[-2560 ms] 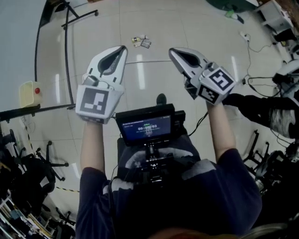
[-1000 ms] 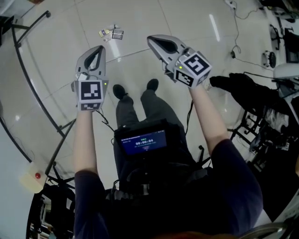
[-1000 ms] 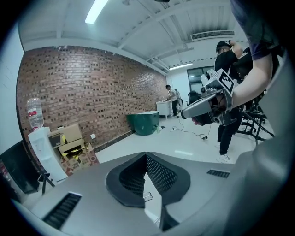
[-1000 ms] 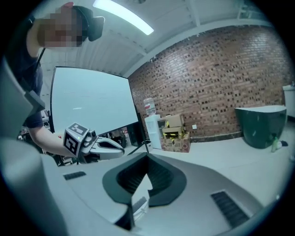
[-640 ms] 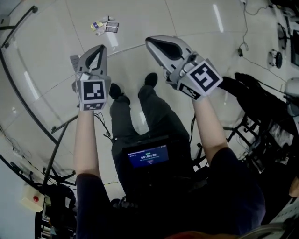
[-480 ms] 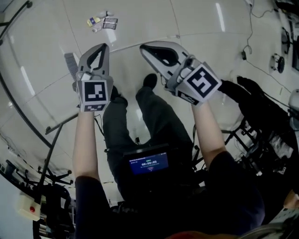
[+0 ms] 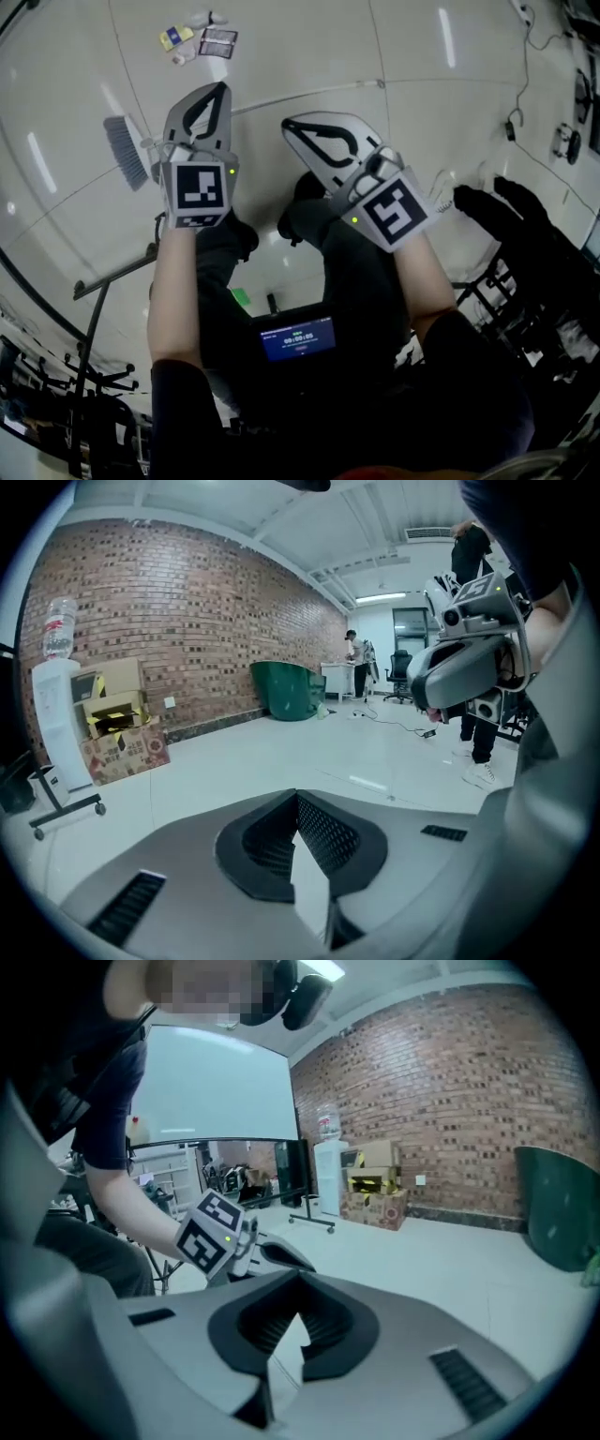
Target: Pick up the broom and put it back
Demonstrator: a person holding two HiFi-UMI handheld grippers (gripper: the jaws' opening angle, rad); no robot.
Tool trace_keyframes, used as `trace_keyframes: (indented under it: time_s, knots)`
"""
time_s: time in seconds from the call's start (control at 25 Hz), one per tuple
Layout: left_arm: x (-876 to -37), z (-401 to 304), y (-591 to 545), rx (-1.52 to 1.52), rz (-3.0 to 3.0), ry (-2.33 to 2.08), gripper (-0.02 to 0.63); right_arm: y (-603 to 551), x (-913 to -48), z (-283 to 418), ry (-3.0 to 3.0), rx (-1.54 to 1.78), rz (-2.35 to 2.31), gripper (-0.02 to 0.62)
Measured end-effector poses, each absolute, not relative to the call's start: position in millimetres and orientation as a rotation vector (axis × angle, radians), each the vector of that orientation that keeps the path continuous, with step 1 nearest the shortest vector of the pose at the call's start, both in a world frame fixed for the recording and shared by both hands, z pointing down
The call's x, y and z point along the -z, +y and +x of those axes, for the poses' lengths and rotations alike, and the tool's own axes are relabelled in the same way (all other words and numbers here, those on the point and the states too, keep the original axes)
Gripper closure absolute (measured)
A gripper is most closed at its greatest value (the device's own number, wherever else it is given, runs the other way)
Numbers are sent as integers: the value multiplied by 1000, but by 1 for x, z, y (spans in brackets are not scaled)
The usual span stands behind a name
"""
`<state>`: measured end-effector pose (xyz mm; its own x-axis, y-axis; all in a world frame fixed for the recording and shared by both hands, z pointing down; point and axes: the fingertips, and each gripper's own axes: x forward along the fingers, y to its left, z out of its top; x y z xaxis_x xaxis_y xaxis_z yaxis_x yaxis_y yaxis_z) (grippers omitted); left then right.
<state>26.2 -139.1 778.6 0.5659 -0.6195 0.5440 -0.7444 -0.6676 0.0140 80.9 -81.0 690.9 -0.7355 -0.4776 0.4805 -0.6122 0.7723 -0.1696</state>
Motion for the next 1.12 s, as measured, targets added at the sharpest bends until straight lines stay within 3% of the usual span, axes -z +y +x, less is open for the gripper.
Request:
trace_keyframes:
  time_s: [0.56,0.92,1.04,1.12]
  knots:
    - [-909,49,-160,-742,2696,-1094,606,-116,-787,98,-2505,-361,818,580]
    - [-907,68,-178,-629,2701,-1114,606,-131,-832,108,-2411,-220,707,580]
    - [-927,76,-180,-680,2713,-1074,606,-147,-842,119,-2410,-45,661,578]
    - [-953,83,-172,-774,2732,-1010,606,-156,-847,132,-2438,-143,753,578]
